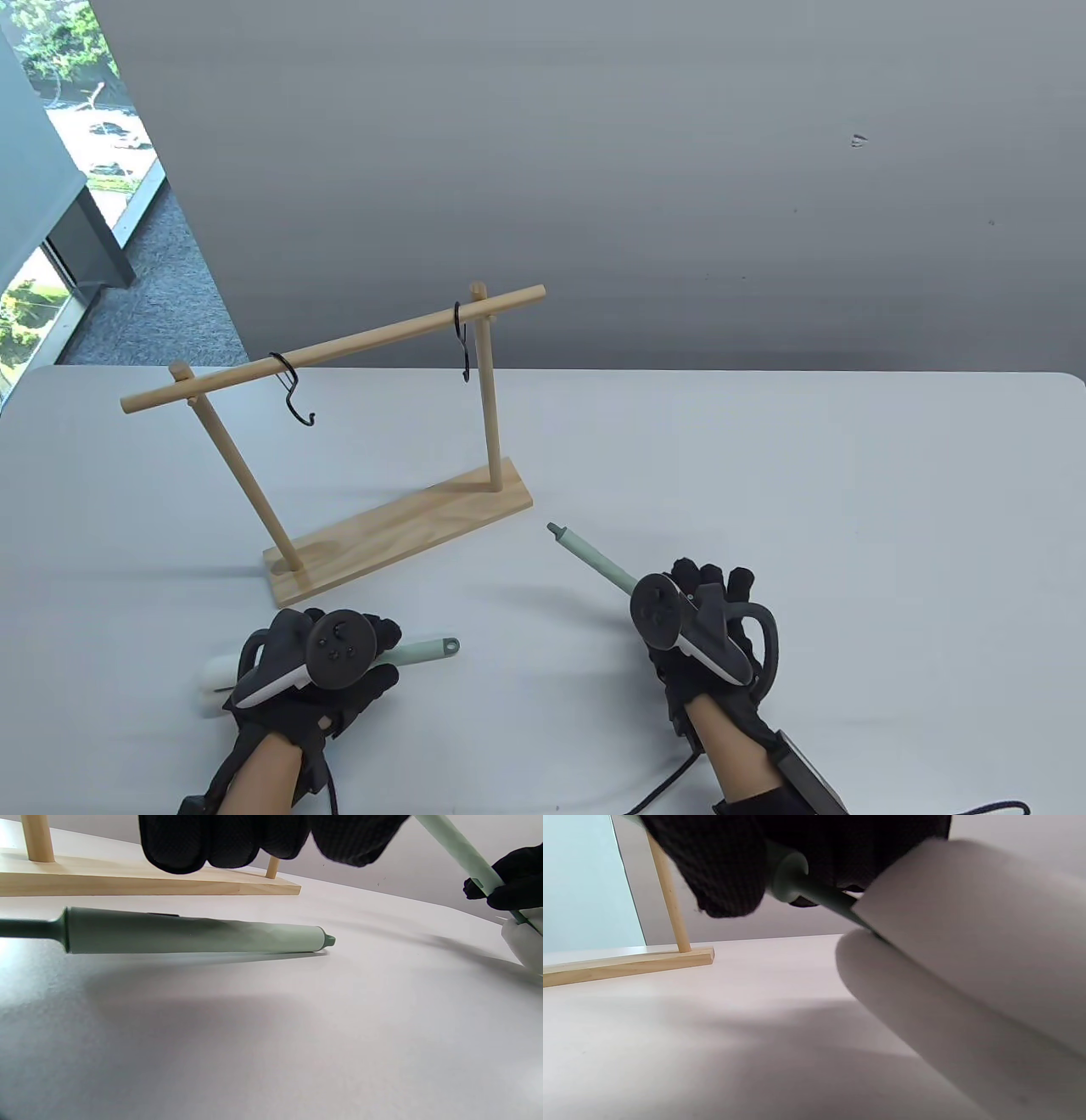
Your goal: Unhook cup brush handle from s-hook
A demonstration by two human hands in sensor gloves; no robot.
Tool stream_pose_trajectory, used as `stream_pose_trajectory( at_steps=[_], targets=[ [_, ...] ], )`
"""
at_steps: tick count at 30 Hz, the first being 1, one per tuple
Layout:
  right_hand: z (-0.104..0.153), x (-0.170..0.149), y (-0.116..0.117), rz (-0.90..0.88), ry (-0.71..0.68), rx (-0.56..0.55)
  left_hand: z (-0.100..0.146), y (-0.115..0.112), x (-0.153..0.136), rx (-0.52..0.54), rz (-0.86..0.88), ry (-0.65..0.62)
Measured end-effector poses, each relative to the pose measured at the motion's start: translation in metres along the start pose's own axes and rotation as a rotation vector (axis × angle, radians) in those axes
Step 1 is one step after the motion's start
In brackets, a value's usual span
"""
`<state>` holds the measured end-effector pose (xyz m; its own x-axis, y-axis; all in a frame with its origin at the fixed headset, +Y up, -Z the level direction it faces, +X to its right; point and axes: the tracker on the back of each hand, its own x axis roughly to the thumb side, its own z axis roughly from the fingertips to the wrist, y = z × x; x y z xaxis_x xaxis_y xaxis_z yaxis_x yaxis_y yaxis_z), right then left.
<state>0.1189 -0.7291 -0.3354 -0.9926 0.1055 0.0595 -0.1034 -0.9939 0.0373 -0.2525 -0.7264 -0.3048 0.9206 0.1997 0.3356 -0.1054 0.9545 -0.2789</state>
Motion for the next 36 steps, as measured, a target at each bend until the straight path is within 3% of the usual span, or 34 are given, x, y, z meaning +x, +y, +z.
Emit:
stream_pose_trajectory(
  at_steps=[17,36],
  targets=[
    [-0.01,-0.029,0.025,-0.049,0.154,0.19,0.0,-0.001,0.0,-0.007,-0.02,0.021],
    [-0.007,-0.032,0.028,-0.035,0.193,0.257,-0.001,-0.003,0.001,-0.021,-0.024,0.017]
  ],
)
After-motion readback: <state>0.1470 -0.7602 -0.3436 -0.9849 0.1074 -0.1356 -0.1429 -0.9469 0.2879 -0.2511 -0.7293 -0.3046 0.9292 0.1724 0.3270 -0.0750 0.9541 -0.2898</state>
